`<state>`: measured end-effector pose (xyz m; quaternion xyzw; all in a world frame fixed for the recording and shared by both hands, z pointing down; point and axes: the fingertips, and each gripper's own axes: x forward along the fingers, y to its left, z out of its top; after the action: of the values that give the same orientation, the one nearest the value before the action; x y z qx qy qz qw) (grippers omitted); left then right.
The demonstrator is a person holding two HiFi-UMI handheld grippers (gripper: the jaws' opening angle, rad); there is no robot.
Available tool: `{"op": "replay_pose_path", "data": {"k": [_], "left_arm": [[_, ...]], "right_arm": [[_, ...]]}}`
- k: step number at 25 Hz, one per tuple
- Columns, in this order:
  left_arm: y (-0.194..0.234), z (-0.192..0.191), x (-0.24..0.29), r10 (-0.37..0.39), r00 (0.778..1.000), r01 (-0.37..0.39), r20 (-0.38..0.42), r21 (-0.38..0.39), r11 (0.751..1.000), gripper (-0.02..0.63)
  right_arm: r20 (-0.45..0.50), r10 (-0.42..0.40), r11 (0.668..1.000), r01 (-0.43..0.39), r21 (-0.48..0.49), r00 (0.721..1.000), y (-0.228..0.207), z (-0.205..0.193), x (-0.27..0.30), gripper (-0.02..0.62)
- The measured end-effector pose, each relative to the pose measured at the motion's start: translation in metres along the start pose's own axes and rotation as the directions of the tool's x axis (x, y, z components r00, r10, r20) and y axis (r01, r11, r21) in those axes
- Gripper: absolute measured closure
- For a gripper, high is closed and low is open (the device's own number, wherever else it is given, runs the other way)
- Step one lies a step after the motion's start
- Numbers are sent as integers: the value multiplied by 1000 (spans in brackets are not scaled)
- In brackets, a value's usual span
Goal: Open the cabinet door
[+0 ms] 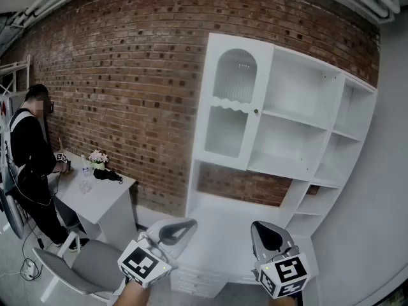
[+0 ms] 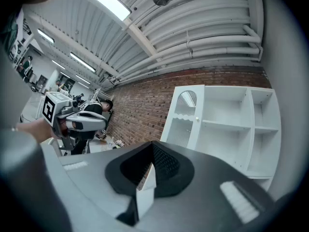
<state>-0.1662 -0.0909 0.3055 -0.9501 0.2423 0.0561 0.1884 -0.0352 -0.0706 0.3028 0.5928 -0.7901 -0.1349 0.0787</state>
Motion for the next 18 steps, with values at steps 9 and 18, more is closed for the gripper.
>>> {"op": "replay_pose_path", "data": {"k": [9, 18], "left_arm": [[0, 2, -9, -6, 1000, 6, -11, 14, 1000, 604], [-2, -1, -15, -17, 1000, 17, -13, 18, 1000, 604]], "right_arm": [[-6, -21, 1000, 21, 8, 1000, 10, 6, -6, 591], [17, -43, 999, 42, 31, 999, 18, 8, -11, 589]]}}
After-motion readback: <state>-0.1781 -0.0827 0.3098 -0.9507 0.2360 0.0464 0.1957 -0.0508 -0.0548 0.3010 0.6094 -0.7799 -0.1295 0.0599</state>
